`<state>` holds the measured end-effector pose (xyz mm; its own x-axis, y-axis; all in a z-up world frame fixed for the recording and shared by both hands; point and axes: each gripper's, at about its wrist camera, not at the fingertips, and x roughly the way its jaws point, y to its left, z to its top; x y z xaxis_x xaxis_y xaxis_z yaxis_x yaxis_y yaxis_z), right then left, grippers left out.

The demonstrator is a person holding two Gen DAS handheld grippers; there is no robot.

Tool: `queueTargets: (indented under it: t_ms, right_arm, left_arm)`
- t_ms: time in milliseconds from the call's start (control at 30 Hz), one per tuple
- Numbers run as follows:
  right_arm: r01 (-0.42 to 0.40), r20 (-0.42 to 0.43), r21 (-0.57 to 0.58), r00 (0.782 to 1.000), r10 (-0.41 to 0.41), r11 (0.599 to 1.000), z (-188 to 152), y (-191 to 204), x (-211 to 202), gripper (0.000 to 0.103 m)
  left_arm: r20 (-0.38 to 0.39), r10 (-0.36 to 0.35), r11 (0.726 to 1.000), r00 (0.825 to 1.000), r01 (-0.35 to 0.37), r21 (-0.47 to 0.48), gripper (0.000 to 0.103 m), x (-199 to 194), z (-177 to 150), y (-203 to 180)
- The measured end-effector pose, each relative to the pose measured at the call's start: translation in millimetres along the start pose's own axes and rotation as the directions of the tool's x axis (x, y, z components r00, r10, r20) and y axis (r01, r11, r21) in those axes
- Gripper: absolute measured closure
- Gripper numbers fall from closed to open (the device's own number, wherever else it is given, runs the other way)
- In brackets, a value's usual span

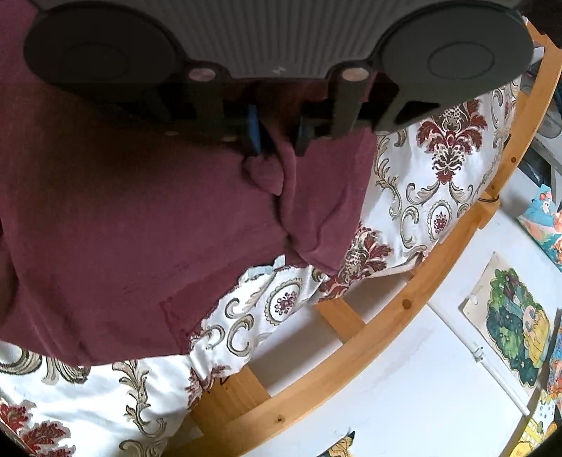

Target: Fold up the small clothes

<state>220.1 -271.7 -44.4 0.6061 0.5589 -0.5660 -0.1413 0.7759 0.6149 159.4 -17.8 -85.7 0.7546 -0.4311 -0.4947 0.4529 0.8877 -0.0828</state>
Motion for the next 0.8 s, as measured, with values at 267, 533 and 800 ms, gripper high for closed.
queueTargets:
  t_ms: [267,533,800]
  right_arm:
    - [-0.015,0.072,-0.172,0.997,0.028,0.985,19,15,-15,0.091]
    - [0.023,0.131,-0.263,0.991,0.012,0.965,35,7,-39,0.092]
    - [0.097,0.185,-0.267,0.982,-0.047,0.959,40,-27,-69,0.092]
  left_arm:
    - [0.032,0.017,0.998,0.999,-0.016,-0.055,0.073,-5,21,-20]
    - [0.057,-0.061,0.997,0.996,0.058,0.058,0.080,6,38,-71]
    - [0.027,-0.172,0.979,0.985,0.168,0.115,0.080,36,45,-94]
